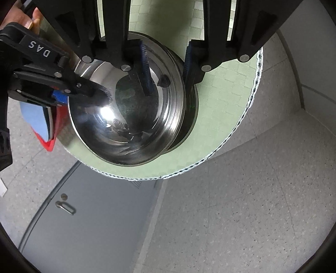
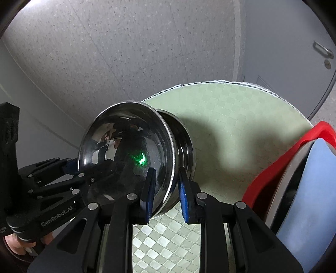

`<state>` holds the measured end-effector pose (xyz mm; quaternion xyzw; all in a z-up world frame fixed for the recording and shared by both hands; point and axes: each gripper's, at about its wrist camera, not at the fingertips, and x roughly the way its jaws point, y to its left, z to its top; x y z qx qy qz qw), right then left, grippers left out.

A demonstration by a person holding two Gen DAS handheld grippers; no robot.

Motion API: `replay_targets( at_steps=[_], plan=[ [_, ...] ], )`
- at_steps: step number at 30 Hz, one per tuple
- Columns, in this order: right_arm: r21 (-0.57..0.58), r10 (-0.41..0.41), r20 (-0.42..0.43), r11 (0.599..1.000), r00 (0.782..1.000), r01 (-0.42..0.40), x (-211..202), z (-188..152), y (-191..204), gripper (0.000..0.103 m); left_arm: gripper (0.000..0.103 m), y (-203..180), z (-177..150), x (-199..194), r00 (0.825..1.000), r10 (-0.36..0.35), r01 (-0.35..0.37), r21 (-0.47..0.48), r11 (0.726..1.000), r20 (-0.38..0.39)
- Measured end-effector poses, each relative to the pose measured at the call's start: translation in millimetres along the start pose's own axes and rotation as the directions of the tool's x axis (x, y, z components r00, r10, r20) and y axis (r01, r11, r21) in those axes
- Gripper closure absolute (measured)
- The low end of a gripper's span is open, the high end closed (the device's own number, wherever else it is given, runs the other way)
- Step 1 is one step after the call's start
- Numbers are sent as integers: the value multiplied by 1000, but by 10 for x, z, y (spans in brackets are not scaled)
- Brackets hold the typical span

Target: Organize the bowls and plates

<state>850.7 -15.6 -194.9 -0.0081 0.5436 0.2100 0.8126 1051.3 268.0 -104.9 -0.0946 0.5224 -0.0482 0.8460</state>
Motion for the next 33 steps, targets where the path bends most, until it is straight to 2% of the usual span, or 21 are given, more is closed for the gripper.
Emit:
replay_targets(
  at_steps=[5, 17, 19, 21, 30, 33],
  plan=[
    [12, 4, -6, 1000, 1000, -4, -27, 14, 34, 79, 65, -55, 56, 70, 1000, -3, 3, 11, 1000, -8],
    [-6, -68, 26, 998, 997, 68, -192, -12, 141, 75, 62, -131, -6, 172, 1000, -2, 2, 32, 999, -23],
    [-14, -105, 26, 994, 994, 105, -190, -20, 157, 74, 62, -138, -20, 181, 1000, 5, -4, 36, 999, -24],
    [-23, -133, 42, 991, 990, 134, -204, -21, 178, 73, 56, -143, -28, 160, 1000, 1, -1, 31, 1000, -13],
    [12, -113, 24, 994, 993, 113, -107, -64, 92, 73, 55, -166, -126, 156, 1000, 25, -25, 30, 999, -1],
    [26, -110, 24, 994, 994, 110, -94, -82, 21, 73, 51, -160, -154, 122, 999, 34, -34, 32, 999, -1]
  ],
)
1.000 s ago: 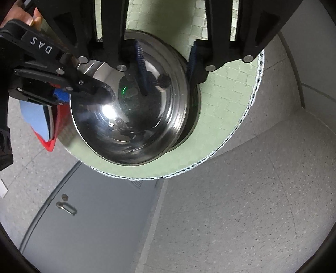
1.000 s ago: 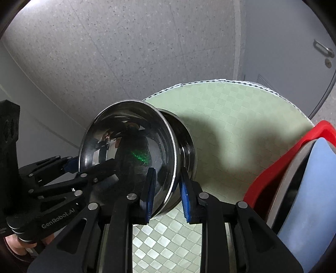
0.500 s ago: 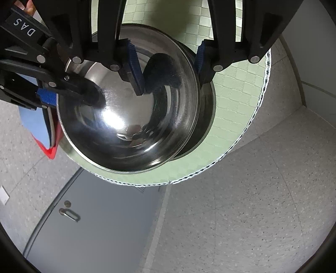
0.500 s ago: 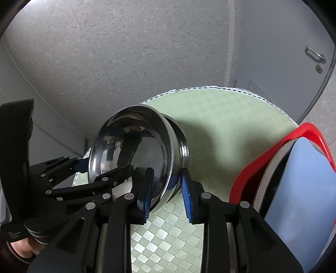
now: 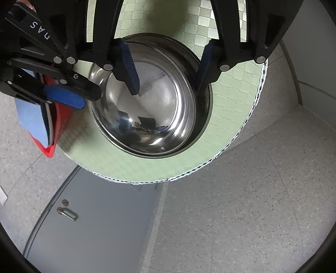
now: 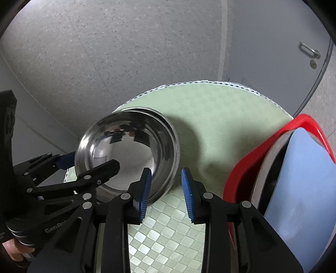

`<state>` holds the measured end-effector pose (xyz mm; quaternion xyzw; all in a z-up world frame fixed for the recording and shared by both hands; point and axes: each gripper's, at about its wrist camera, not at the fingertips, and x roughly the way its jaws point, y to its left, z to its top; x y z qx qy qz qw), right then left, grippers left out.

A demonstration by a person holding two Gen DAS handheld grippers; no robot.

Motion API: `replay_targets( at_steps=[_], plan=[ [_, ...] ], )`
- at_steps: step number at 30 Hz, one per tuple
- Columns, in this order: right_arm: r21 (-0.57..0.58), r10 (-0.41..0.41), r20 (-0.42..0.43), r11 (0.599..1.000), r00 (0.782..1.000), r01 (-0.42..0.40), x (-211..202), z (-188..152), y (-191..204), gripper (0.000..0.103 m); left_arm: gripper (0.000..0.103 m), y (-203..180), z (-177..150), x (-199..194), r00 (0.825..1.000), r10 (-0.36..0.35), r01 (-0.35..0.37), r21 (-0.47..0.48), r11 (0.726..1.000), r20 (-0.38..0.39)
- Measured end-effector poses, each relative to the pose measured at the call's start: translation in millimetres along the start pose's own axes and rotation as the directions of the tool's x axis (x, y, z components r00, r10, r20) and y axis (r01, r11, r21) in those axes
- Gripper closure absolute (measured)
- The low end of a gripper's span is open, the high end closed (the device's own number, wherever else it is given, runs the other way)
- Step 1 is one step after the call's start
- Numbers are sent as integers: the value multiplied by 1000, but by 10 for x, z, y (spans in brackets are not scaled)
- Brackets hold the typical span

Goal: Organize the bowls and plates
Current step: 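Open both grippers and lift them off the stacked bowls, then move both grippers to the steel bowl beside the red basin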

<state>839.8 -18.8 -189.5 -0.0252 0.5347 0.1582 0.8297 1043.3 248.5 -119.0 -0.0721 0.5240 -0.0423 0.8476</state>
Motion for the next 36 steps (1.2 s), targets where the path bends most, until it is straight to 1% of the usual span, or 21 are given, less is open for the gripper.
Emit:
replay_targets(
  at_steps=[4, 9, 11, 14, 18, 21, 23, 24, 26, 28, 30, 32, 33, 34, 36],
  plan=[
    [23, 11, 2, 1000, 1000, -11, -5, -23, -56, 72, 47, -74, -6, -43, 1000, 30, -30, 17, 999, 2],
    [50, 44, 27, 998, 999, -45, -85, -68, -132, 72, 39, -120, -23, -132, 999, 34, -34, 7, 999, 9],
    [49, 49, 43, 997, 998, -51, -148, -78, -123, 72, 25, -115, -39, -220, 997, 68, -68, -5, 998, 33],
    [45, 63, 69, 997, 996, -66, -255, -109, -127, 68, 16, -86, -84, -338, 997, 50, -49, -31, 998, 60],
    [38, 85, 99, 995, 991, -89, -427, -197, -115, 67, 16, -139, -188, -526, 995, 38, -35, -36, 999, 95],
    [40, 81, 137, 995, 987, -87, -641, -311, -147, 67, 15, -264, -316, -756, 988, 26, -22, -29, 999, 150],
    [44, 75, 164, 996, 983, -84, -787, -395, -184, 65, 13, -339, -391, -881, 984, 13, -8, -29, 1000, 177],
    [47, 65, 183, 996, 981, -75, -899, -457, -220, 64, 13, -388, -446, -963, 980, 3, 3, -31, 1000, 199],
    [56, 48, 215, 997, 976, -61, -1086, -573, -301, 61, 8, -496, -554, -1083, 972, -6, 14, -32, 999, 233],
    [74, 22, 246, 996, 969, -42, -1299, -738, -431, 57, 7, -651, -682, -1203, 962, -33, 39, -17, 999, 270],
    [110, -26, 277, 994, 961, -5, -1539, -966, -630, 53, 6, -776, -800, -1251, 959, -64, 66, -1, 998, 275],
    [137, -61, 287, 990, 956, 22, -1687, -1149, -786, 49, 3, -985, -960, -1245, 957, -109, 106, 26, 994, 268],
    [163, -102, 289, 985, 952, 56, -1787, -1296, -917, 48, 3, -1047, -1015, -1226, 957, -119, 115, 31, 993, 263],
    [178, -132, 285, 981, 949, 82, -1846, -1379, -996, 46, 3, -1147, -1131, -1209, 956, -137, 131, 39, 991, 259],
    [220, -182, 274, 968, 944, 123, -1946, -1575, -1209, 46, 3, -1336, -1244, -1145, 955, -174, 165, 60, 985, 238]
  ],
)
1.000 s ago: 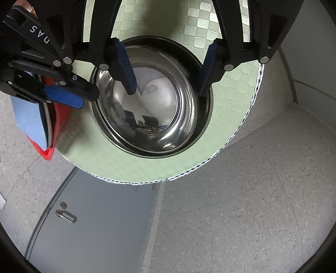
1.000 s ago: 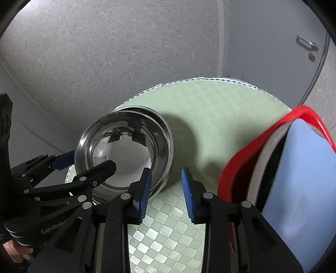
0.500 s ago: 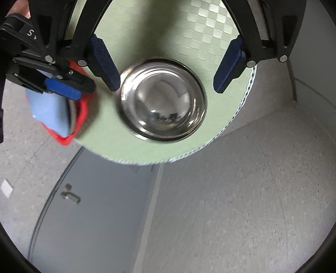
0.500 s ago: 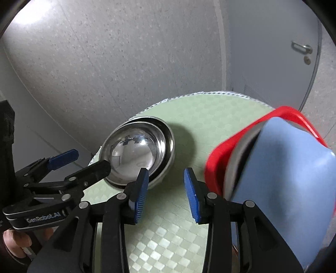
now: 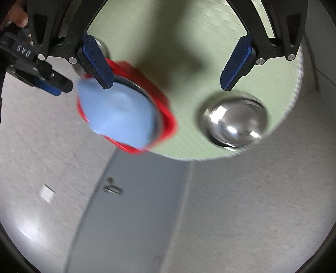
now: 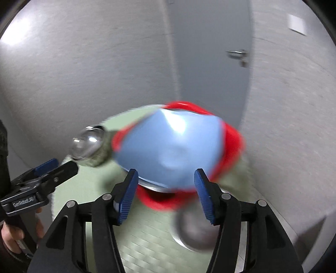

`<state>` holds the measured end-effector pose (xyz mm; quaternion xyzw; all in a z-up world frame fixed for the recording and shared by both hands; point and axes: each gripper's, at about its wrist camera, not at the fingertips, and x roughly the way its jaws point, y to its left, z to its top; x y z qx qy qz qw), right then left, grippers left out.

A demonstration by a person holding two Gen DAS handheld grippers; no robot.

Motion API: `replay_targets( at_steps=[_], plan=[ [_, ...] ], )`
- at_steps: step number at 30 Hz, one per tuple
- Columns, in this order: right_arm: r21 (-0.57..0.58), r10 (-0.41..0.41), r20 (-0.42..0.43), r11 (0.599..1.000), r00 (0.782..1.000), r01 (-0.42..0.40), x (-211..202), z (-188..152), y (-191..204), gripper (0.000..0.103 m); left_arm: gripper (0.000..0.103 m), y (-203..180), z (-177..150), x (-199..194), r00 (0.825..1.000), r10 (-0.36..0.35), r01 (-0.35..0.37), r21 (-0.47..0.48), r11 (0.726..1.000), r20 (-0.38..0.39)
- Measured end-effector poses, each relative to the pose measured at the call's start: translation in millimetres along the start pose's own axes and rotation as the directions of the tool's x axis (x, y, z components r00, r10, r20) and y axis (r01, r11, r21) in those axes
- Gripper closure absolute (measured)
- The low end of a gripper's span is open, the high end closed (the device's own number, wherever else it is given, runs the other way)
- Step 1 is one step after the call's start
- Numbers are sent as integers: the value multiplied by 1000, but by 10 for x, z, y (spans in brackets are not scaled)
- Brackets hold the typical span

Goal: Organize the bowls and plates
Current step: 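Move both grippers to the steel bowl beside the red basin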

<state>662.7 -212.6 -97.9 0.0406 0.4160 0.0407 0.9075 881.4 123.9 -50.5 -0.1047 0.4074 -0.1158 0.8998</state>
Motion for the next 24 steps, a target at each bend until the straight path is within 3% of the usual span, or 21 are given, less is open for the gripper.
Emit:
replay_targets(
  at_steps=[3, 6, 10, 16, 18, 20, 24],
  plan=[
    [71, -45, -23, 996, 999, 47, -72, -176, -364, 45, 3, -239, -180, 164, 996, -66, 67, 8, 998, -53],
    [134, -67, -62, 988, 996, 75, -18, -341, -650, 45, 3, -496, -318, 333, 991, -87, 93, 50, 994, -102],
    [186, -42, -121, 980, 992, 64, 164, -490, -924, 45, 3, -742, -452, 576, 983, -83, 96, 72, 993, -165],
    [182, 6, -211, 983, 977, 33, 552, -641, -1050, 45, 7, -825, -526, 1030, 978, -9, 31, 100, 995, -210],
    [188, 40, -226, 982, 973, 4, 608, -698, -1067, 45, 17, -898, -571, 1136, 973, -3, 30, 112, 993, -232],
    [192, 64, -241, 981, 968, -17, 651, -736, -1082, 51, 34, -1002, -599, 1249, 966, -6, 39, 127, 991, -257],
    [203, 123, -268, 977, 956, -69, 721, -784, -1075, 79, 66, -996, -588, 1493, 940, -55, 99, 116, 988, -336]
  ],
)
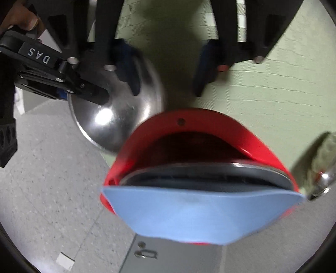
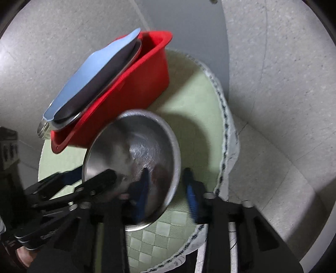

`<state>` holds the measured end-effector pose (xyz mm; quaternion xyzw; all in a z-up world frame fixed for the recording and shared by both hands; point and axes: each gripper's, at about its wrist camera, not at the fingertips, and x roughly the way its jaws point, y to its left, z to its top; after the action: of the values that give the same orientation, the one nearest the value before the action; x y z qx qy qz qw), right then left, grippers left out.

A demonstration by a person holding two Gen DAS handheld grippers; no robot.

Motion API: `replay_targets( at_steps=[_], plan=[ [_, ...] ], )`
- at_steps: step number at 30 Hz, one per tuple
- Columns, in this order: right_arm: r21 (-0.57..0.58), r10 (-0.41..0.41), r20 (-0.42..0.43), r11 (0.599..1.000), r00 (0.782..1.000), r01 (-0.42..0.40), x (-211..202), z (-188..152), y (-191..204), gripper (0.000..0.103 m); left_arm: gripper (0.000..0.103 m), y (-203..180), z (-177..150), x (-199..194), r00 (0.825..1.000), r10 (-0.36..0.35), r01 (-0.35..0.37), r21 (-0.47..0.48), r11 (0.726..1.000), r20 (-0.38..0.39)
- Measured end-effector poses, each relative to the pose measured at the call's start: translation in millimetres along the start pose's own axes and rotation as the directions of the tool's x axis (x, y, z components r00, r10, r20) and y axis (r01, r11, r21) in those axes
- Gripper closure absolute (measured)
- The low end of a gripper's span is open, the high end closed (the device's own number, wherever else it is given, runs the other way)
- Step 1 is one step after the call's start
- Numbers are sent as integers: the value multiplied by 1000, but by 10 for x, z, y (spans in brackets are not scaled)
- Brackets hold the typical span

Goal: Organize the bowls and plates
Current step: 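Move both grippers to the steel bowl beside the red basin, then grasp that steel bowl rim with both grippers and lift it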

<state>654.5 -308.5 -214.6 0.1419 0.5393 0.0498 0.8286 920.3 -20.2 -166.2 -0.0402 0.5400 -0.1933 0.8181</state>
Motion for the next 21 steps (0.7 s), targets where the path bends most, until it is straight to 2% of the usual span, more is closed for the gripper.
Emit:
replay_targets(
  at_steps=[1, 2, 4, 11, 17, 21],
  plan=[
    [-2, 15, -3, 1000, 1000, -15, 3, -20, 7, 84, 73, -7, 4, 2, 1000, -21, 21, 7, 1000, 1],
    [-2, 21, -6, 1000, 1000, -21, -5, -37, 10, 85, 81, -25, 18, -8, 1000, -31, 31, 21, 999, -1],
    [-6, 16, -10, 1000, 1000, -16, -27, -80, 36, 85, 88, -67, 38, -33, 999, -35, 35, 51, 998, -5],
    [18, 13, 6, 1000, 1000, -13, -244, -276, 124, 85, 89, -32, -64, -285, 997, -78, 77, 103, 992, 2],
    [1, 16, 46, 1000, 999, -16, -529, -405, 465, 85, 89, 127, -283, -906, 994, -100, 92, 145, 985, 50],
    [-62, 44, 63, 997, 997, -40, -612, -389, 910, 85, 88, 391, -394, -1370, 991, -73, 59, 123, 991, 115]
  ],
)
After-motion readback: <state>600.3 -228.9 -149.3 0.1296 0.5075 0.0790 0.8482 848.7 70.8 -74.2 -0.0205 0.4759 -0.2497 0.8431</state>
